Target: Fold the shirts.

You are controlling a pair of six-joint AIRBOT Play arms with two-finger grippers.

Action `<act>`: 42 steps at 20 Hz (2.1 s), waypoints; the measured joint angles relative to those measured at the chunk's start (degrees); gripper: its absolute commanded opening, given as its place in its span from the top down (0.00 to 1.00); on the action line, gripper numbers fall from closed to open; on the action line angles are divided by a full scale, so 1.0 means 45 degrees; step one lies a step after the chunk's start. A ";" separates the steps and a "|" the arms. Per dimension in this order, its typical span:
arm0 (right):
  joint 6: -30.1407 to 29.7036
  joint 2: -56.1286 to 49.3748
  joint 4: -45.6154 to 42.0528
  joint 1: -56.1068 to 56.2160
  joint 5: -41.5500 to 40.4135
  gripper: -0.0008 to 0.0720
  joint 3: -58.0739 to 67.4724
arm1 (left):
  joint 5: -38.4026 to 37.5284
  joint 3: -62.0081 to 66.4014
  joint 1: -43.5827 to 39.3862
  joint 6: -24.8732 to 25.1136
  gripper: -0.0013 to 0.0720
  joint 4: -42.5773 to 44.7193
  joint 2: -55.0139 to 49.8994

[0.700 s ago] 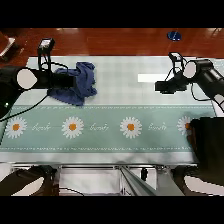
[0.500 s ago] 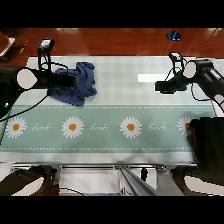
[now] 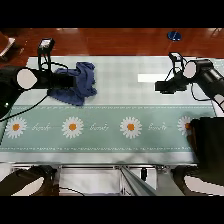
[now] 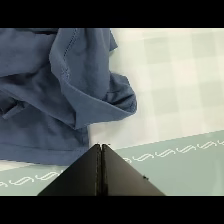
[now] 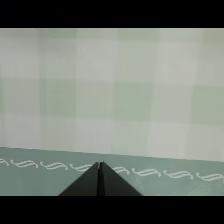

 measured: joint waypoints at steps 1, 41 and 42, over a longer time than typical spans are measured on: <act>0.0000 0.0000 0.0000 0.0000 0.0000 0.96 0.0000 | 0.0000 0.0000 0.0000 0.0000 0.94 0.0000 0.0000; -0.0549 0.6047 0.0748 0.0015 -0.0457 0.43 -0.0350 | -0.1205 0.6343 0.1511 0.3866 0.94 -0.5727 -0.1870; -0.0554 0.6674 0.0758 0.0015 -0.0423 0.43 -0.0350 | -0.0996 0.6343 0.1452 0.3891 0.94 -0.6033 -0.1273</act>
